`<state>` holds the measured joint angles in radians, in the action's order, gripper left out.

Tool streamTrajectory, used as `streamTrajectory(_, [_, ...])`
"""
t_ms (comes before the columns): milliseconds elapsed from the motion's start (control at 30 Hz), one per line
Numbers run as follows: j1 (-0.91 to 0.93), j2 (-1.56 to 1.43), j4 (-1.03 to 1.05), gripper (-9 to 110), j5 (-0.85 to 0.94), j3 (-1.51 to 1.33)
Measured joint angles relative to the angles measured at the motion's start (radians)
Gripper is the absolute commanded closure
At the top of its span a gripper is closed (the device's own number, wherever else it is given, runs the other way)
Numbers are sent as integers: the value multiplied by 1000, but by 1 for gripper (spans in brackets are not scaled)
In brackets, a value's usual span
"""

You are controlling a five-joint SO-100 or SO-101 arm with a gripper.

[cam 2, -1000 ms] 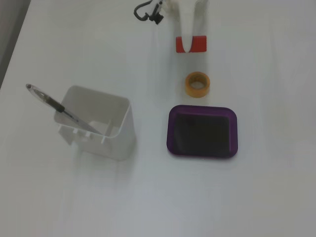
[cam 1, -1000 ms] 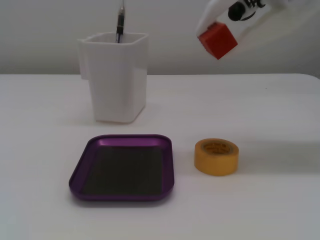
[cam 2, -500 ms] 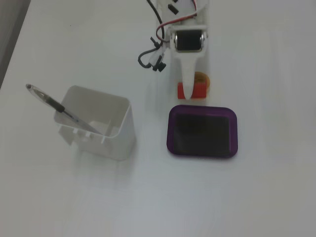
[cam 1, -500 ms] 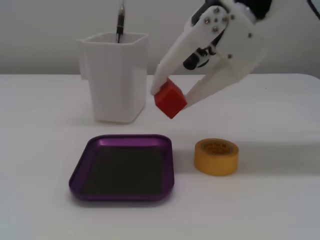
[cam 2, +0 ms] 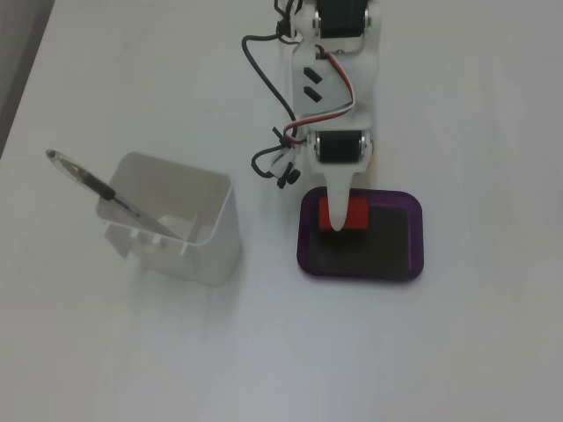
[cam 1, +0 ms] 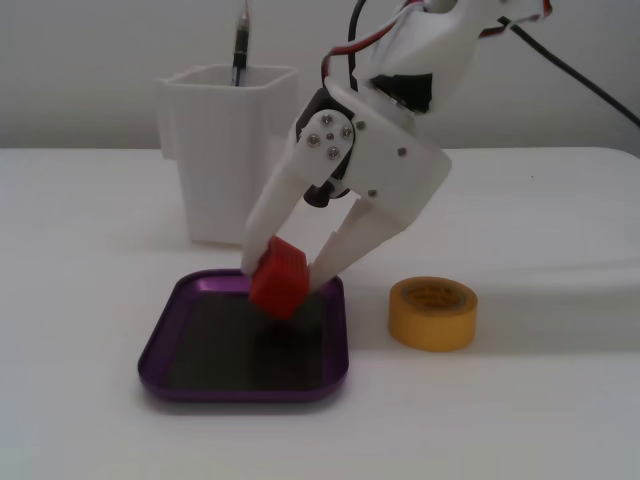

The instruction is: Pick up the red cube and place it in the box.

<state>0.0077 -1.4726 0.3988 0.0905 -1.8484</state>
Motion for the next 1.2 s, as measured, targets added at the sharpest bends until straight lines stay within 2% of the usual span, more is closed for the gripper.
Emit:
streamTrajectory(233, [2, 35, 0, 101, 0, 25])
streamTrajectory(533, [2, 35, 57, 87, 0, 44])
streamTrajectory(833, [-3, 5, 402, 80, -115, 291])
streamTrajectory(1200, [-9, -440, 790, 81, -120, 388])
